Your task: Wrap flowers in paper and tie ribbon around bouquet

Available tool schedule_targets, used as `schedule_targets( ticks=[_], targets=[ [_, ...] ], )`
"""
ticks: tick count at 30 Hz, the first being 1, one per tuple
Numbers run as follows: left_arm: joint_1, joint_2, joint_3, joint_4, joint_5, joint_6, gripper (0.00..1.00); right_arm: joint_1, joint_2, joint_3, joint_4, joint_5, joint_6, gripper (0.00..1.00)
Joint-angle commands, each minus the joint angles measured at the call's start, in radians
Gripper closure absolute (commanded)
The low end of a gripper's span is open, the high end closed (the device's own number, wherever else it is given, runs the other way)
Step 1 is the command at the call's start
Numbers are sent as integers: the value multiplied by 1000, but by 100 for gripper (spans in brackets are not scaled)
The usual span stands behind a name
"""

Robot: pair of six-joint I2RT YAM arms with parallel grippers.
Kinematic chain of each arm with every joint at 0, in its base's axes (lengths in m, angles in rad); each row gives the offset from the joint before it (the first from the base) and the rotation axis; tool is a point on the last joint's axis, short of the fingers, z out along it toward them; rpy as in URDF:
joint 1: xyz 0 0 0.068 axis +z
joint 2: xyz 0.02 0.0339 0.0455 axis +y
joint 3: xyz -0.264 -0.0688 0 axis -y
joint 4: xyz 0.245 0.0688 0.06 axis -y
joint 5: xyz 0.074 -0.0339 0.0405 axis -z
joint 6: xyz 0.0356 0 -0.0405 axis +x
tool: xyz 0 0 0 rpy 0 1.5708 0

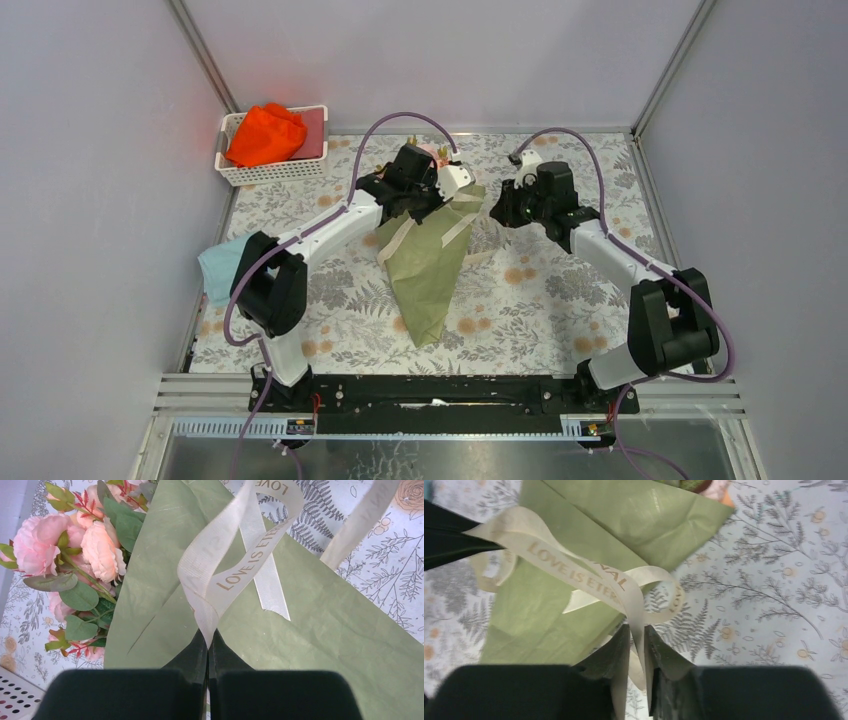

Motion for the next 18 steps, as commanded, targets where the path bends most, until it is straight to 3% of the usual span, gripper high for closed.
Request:
schedule_targets(
  ticks=[1, 3, 7, 13, 18],
  targets=[
    [7, -29, 39, -33, 23, -21, 100, -1, 36, 46, -85, 130, 14, 66],
    [7, -37, 39, -34, 31, -25, 100, -1, 54, 68, -104, 168, 17, 57],
    [8, -41, 36, -38, 34, -25, 100, -1, 62, 73, -89, 215, 24, 55],
    [8, -35, 34, -39, 30, -21, 100, 30, 46, -4, 82, -71, -43, 52],
    [7, -31, 41, -46, 33, -23, 100, 63, 86, 16, 84, -66, -69, 51]
  ],
)
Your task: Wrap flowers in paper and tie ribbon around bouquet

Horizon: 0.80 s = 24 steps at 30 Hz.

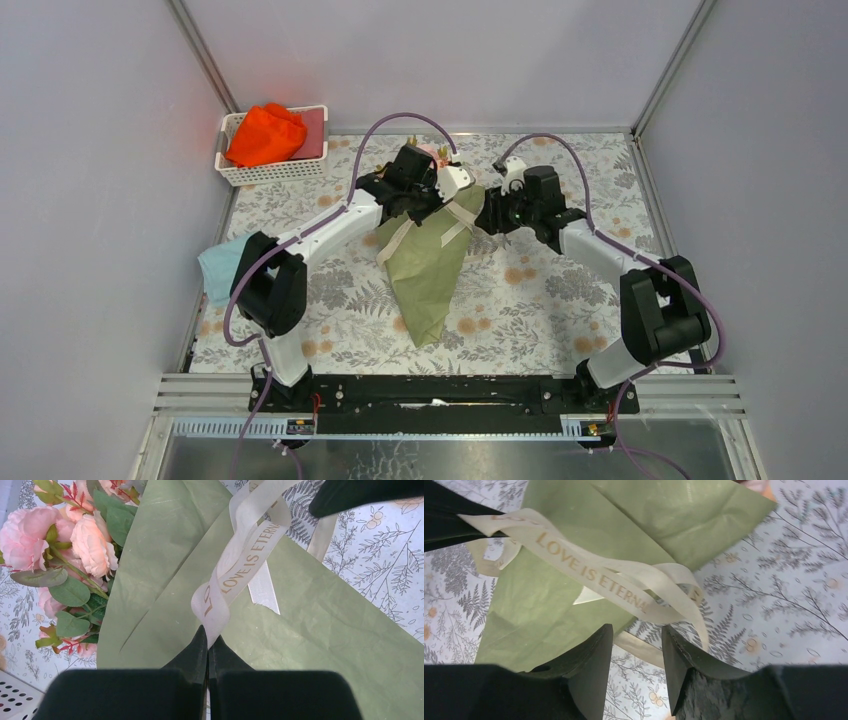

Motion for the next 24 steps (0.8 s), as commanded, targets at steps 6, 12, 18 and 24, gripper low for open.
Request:
schedule_targets(
  ticks=[6, 12, 18, 24],
  targets=[
    [7, -29, 35, -11, 15, -10, 100, 69, 71, 23, 116, -61, -41, 49],
    [8, -29, 35, -16, 18, -8, 100, 79, 148, 59, 189, -40, -40, 48],
    [9, -37, 28, -23, 32, -8, 100, 78, 209, 94, 209, -5, -40, 74],
    [10, -12, 6, 37, -112, -8, 100, 79, 113, 89, 73, 43, -15, 100]
  ],
)
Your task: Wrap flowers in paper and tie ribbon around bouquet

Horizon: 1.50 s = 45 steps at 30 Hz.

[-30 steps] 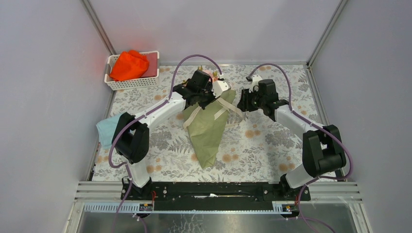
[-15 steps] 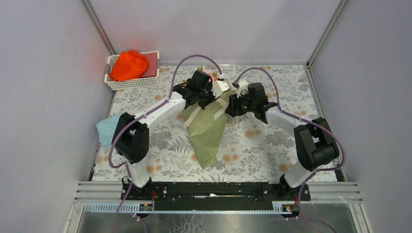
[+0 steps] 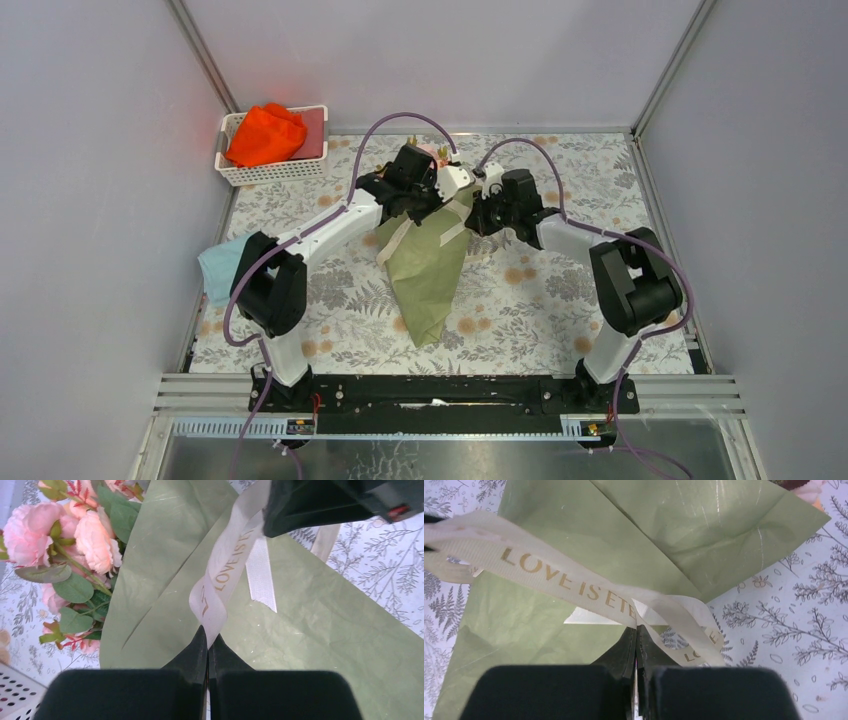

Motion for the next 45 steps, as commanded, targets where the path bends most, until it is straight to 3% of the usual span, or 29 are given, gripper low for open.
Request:
schedule_targets(
  ticks=[1, 6, 8, 11, 13, 16, 19, 25, 35, 41, 43, 45],
  targets=[
    [10, 2, 3, 58, -137, -8, 100, 6, -113, 33, -96, 23, 20, 100],
    [9, 67, 56, 28, -148, -10, 100, 12, -165, -12, -149, -129, 101, 100],
    [11, 74, 80, -18, -96, -15, 68, 12, -146, -11, -166, -195, 132, 100],
    [14, 41, 74, -72, -37, 6, 37, 12, -120, -11, -174, -167, 145, 100],
    [26, 1, 56, -100, -33, 19, 24, 9, -103, 3, -194, -149, 142, 100],
    [68, -72, 18, -134, -48, 24, 16, 9, -94, 4, -179, -161, 151, 100],
    [116, -125, -57, -136, -62, 40, 17, 9, -83, 13, -179, -163, 151, 100],
    [227, -85, -125, -107, -48, 34, 42, 9, -75, 19, -181, -172, 152, 100],
    [265, 21, -84, -167, 109, 19, 41, 9, -75, 21, -193, -164, 147, 100],
    [267, 52, -88, -174, 118, 11, 63, 9, -75, 20, -194, -163, 144, 100],
    [267, 63, -83, -198, 135, 17, 63, 9, -76, 20, -192, -165, 143, 100],
    [267, 60, -82, -219, 156, 21, 55, 9, -79, 20, -194, -166, 142, 100]
  ],
)
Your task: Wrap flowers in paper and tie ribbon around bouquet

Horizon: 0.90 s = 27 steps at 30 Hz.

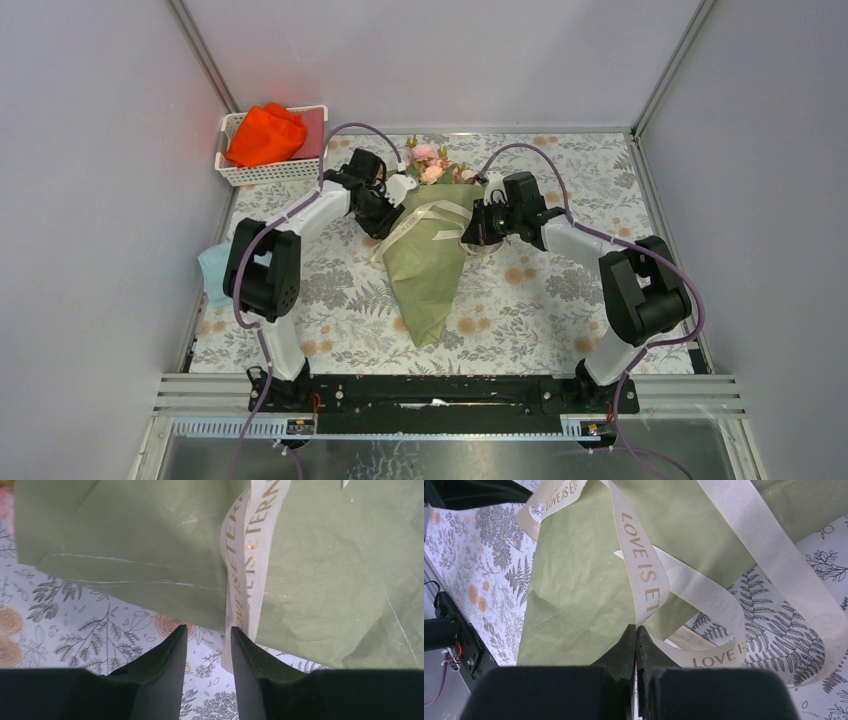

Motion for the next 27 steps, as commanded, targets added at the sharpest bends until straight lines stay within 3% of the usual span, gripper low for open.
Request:
schedule_targets(
  ticks=[1, 7, 11, 14, 17, 25, 27],
  targets=[
    [3, 9, 20, -48, 54, 1, 52, 5, -6, 27, -13, -22, -4, 100],
    [8, -49, 28, -35, 24, -38, 49, 5, -7, 29, -20, -14, -12, 100],
    [7, -115, 4, -38, 92, -62, 29, 5, -12, 26, -20, -9, -15, 100],
    [3, -118, -30, -22, 65, -61, 25, 5, -10, 28, -20, -10, -16, 100],
    [7, -79, -45, -11, -19, -72, 29, 5, -9, 30, -20, -14, -14, 100],
    [6, -24, -50, 18, -83, -80, 44, 5, -16, 30, -20, -15, -16, 100],
    [7, -18, -56, 26, -105, -81, 55, 5, -19, 29, -51, -14, -18, 100]
  ],
)
